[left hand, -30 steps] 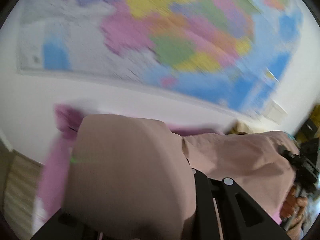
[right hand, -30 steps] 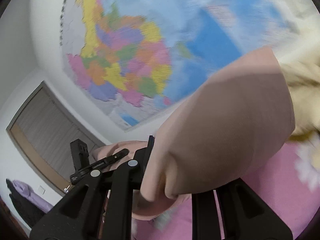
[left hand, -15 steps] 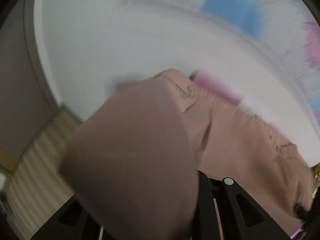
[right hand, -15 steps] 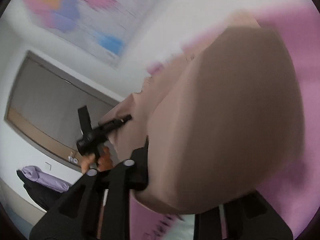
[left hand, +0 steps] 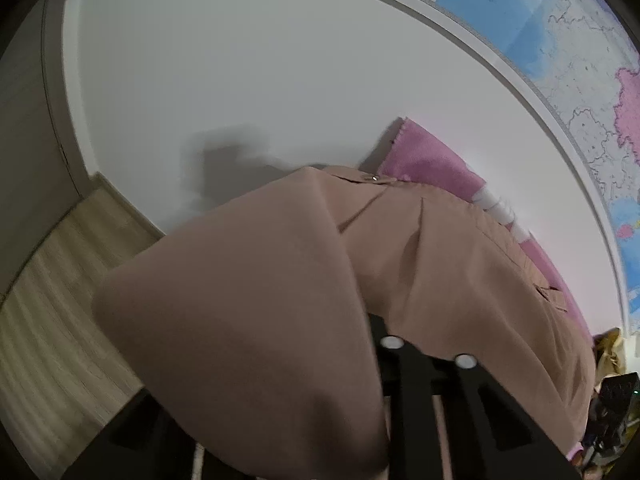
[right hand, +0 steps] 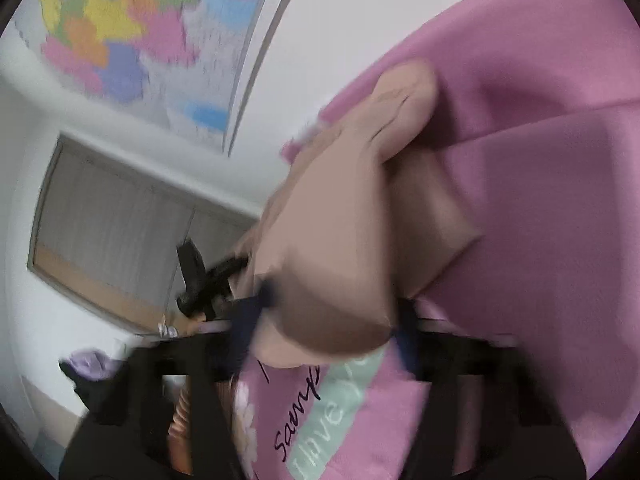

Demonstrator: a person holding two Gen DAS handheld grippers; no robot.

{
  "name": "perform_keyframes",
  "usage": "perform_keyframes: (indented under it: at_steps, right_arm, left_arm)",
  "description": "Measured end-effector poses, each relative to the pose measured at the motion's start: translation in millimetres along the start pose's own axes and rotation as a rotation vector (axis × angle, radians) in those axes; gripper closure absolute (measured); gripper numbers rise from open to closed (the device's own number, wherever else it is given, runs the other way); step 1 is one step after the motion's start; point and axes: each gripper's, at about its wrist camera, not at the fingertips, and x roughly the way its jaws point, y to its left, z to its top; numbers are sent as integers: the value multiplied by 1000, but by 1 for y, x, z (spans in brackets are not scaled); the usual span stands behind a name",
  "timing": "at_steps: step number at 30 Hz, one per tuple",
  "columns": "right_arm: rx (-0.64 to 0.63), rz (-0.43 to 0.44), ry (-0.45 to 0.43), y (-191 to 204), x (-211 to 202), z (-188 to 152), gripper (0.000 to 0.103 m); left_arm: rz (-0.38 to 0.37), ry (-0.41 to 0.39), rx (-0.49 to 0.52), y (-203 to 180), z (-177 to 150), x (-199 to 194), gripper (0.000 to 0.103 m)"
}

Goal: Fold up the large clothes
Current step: 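Release the jacket and lift both grippers away from the bundle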

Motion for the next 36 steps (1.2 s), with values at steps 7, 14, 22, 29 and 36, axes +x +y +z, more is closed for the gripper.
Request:
perform_keyframes:
  at_steps: [7,14,22,29,36]
  right_arm:
    - [-199,25,-117,54,-41,9,83]
    - [-209,-61,-20,32,-33,-5,75]
    - [-237,1,-7,27,-46,-21,52]
    - [-265,23,17,52,-33,-3,89]
    - [-338,34,9,86,-32,10,89]
  left_arm:
    - [2,-123,-19,1,27,-24,89]
    - [170,-47,114,-14,2,0,70]
    - [265,-183,267,-45,-37,-67,50]
    - [-30,-221,707,-133,-126,-105,46]
    - [-114,-167,995,-219,-178,-69,44]
